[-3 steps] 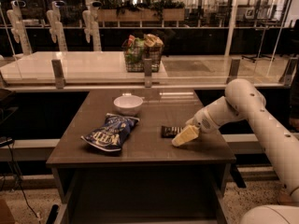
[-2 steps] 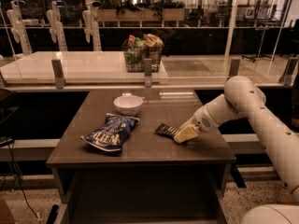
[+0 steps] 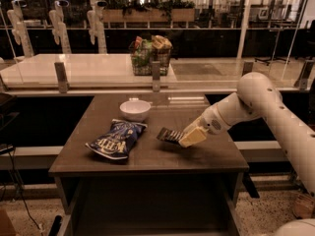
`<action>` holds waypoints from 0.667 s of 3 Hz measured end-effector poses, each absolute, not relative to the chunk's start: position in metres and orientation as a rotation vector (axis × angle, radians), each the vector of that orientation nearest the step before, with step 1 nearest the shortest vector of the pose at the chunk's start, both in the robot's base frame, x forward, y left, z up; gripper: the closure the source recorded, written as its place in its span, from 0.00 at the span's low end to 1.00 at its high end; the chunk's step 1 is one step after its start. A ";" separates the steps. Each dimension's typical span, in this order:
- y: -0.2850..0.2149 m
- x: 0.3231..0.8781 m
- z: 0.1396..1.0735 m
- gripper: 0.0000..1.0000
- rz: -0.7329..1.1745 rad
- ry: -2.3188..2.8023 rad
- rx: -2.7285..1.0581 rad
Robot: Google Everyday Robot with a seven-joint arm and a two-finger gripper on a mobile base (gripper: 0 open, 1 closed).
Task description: Place rxbar chocolate into top drawer
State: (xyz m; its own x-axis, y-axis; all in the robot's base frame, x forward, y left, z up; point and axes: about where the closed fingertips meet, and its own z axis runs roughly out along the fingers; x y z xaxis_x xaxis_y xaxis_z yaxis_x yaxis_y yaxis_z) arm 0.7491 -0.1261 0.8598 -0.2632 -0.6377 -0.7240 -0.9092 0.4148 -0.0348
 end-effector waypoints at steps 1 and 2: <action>-0.117 0.732 0.881 1.00 0.515 1.944 -1.333; -0.109 0.695 0.898 1.00 0.488 1.900 -1.415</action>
Offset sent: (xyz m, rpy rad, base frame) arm -0.1301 0.0334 0.0505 -0.0837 -0.0903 0.1849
